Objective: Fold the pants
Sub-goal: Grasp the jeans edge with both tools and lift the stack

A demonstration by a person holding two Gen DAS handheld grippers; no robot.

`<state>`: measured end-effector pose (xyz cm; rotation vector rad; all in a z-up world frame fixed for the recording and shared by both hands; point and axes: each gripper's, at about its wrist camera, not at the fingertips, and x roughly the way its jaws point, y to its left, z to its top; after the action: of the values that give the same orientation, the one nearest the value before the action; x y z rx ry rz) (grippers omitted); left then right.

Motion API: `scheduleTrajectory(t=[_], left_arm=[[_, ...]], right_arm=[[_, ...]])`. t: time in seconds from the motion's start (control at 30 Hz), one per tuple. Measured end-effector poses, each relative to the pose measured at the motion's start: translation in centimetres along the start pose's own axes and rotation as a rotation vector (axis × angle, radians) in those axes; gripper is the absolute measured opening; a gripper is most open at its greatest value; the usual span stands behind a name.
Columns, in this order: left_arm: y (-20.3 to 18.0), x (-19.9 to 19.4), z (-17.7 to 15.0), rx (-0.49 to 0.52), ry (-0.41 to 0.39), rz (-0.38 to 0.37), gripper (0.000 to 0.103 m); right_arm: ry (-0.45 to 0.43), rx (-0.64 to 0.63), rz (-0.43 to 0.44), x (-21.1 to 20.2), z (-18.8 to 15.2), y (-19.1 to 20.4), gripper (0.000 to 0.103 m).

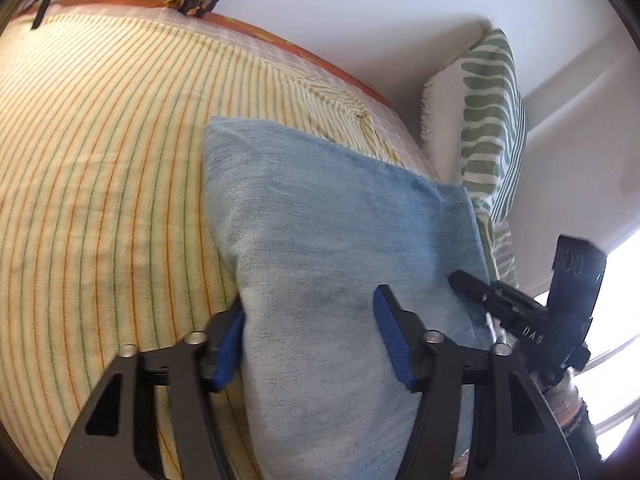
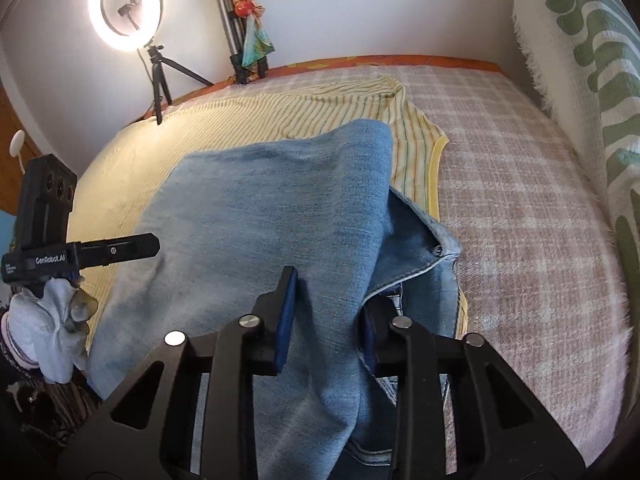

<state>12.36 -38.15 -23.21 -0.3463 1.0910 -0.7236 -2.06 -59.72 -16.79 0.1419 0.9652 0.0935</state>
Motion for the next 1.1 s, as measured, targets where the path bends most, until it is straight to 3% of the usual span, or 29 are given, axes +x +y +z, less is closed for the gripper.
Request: scheduleTrajectory(t=[0.1,0.17,0.3,0.6,0.83,1.1], left_arm=[[-1.4,-0.7,0.0,0.111,-0.025,0.025,0.023],[-2.1,-1.5,0.0,0.161,-0.048,0.019,0.020],[-3.4,-2.9,0.1,0.242,-0.080,0.002,0.017],[-5.7,-5.0,2.4,0.297,-0.147,-0.085,0.014],[-6.6,-5.3,7.2,0.341,-0.208,-0.091,0.013],[-6.0,-3.3,13.9,0.349,-0.243,-0.062,0.013]], right_arm=[[-0.009,-0.036,-0.056,-0.8,0.2,1.1,0.016],[-0.023,-0.061,-0.079,-1.6,0.5,2.0,0.014],[-0.059,-0.106,-0.106,-3.6,1.3,3.8,0.011],[-0.144,-0.142,-0.137,-7.3,4.7,6.1,0.010],[-0.214,-0.158,-0.165,-7.6,9.2,5.8,0.009],[-0.260,-0.157,-0.173,-3.7,16.2,3.8,0.009]])
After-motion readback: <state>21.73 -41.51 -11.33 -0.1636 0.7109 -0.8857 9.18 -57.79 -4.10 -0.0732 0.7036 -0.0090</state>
